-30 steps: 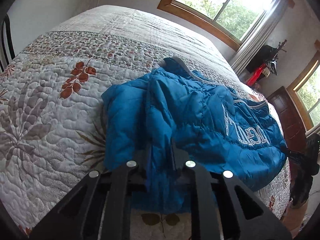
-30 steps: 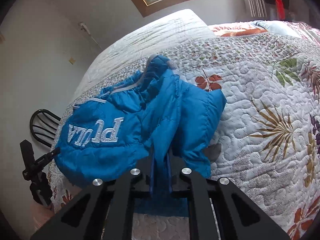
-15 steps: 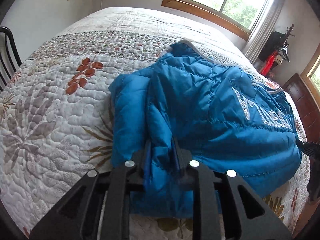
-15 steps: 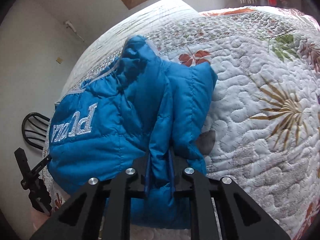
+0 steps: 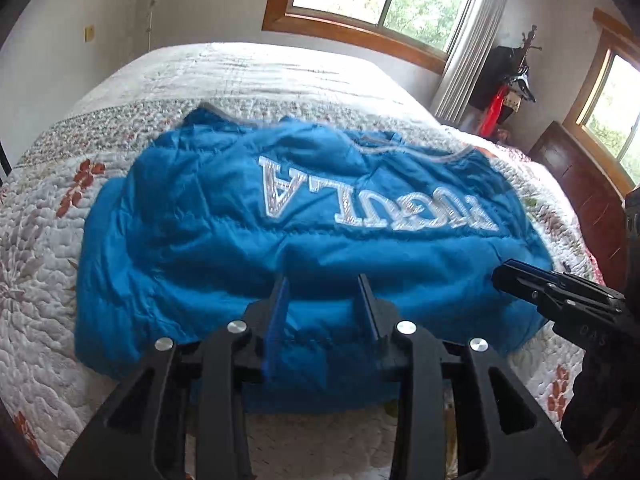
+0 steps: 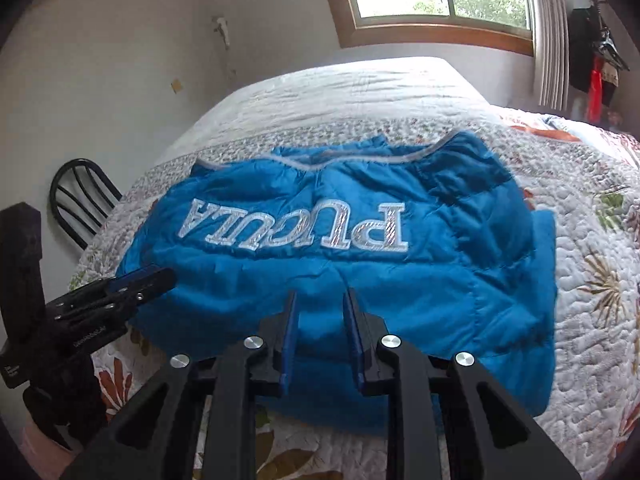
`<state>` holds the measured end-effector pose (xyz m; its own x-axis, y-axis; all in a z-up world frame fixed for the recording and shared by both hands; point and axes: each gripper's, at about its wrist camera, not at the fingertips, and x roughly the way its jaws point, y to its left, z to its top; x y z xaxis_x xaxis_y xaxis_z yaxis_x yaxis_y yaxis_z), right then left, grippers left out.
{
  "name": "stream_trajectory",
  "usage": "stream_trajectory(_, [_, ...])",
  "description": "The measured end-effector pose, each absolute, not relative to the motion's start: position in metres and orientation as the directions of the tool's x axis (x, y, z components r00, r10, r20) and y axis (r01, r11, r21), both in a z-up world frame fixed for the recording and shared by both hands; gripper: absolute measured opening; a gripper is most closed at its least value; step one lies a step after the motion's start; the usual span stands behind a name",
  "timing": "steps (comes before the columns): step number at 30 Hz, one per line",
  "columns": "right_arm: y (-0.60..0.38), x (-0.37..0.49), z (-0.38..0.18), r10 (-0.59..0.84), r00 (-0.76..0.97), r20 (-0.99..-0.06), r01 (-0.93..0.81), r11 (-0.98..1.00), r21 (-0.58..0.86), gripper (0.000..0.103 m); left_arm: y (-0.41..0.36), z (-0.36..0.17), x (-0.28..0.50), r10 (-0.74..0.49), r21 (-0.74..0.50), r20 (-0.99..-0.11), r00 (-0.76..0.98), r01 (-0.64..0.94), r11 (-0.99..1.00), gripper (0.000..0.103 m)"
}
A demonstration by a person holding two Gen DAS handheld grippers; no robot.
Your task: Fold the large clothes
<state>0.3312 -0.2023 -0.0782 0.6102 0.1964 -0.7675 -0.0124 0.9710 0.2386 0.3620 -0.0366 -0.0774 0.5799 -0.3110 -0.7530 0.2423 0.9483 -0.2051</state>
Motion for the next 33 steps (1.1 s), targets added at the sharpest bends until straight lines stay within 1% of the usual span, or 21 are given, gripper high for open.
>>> stream_trajectory(2, [-0.199,0.335,-0.101,0.178,0.600,-0.780,-0.013,0.977,0.213,0.020,-0.037,-0.096,0.366,-0.311,-0.189,-0.752,0.581,0.263,0.946,0.034])
stream_trajectory(4, [-0.198,0.336,-0.114,0.167,0.612,-0.773,-0.013,0.979,0.201,0.020,-0.041,-0.106,0.365,-0.289,-0.145,-0.747,0.599,0.277,0.950,0.034])
stream_trajectory(6, [-0.193,0.335,-0.116,0.134,0.615,-0.777,-0.014,0.987,0.160,0.020,-0.043,-0.112,0.365,-0.271,-0.130,-0.746,0.608,0.266,0.955,0.034])
stream_trajectory(8, [-0.192,0.336,-0.116,0.129,0.618,-0.775,-0.006,0.987,0.159,0.019,-0.044,-0.113,0.364,-0.266,-0.123,-0.746,0.611,0.265,0.956,0.034])
stream_trajectory(10, [-0.196,0.333,-0.112,0.154,0.630,-0.762,-0.006,0.981,0.194,0.020,-0.040,-0.107,0.361,-0.276,-0.149,-0.739,0.614,0.251,0.956,0.031])
stream_trajectory(12, [-0.198,0.327,-0.100,0.210,0.643,-0.736,-0.026,0.967,0.253,0.019,-0.042,-0.097,0.353,-0.264,-0.134,-0.730,0.630,0.248,0.960,0.029])
stream_trajectory(14, [-0.198,0.321,-0.082,0.227,0.684,-0.693,-0.049,0.962,0.267,0.019,-0.045,-0.085,0.346,-0.266,-0.120,-0.707,0.655,0.259,0.958,0.029])
stream_trajectory(17, [-0.199,0.323,-0.068,0.250,0.703,-0.666,-0.067,0.955,0.288,0.020,-0.050,-0.076,0.341,-0.290,-0.136,-0.689,0.664,0.275,0.952,0.030])
stream_trajectory(20, [-0.198,0.337,-0.081,0.234,0.679,-0.696,-0.037,0.958,0.285,0.020,-0.053,-0.078,0.343,-0.277,-0.114,-0.693,0.666,0.278,0.954,0.030])
stream_trajectory(23, [-0.197,0.345,-0.103,0.242,0.640,-0.730,-0.027,0.956,0.293,0.020,-0.053,-0.088,0.351,-0.267,-0.114,-0.715,0.646,0.270,0.956,0.031])
stream_trajectory(26, [-0.195,0.346,-0.108,0.226,0.635,-0.739,-0.027,0.962,0.271,0.018,-0.052,-0.095,0.354,-0.250,-0.093,-0.716,0.652,0.266,0.959,0.031])
stream_trajectory(31, [-0.186,0.343,-0.118,0.183,0.640,-0.747,-0.034,0.977,0.211,0.018,-0.056,-0.105,0.353,-0.225,-0.049,-0.715,0.662,0.273,0.961,0.032])
stream_trajectory(33, [-0.184,0.342,-0.121,0.173,0.645,-0.744,-0.035,0.980,0.197,0.018,-0.055,-0.107,0.354,-0.230,-0.058,-0.718,0.657,0.273,0.960,0.032])
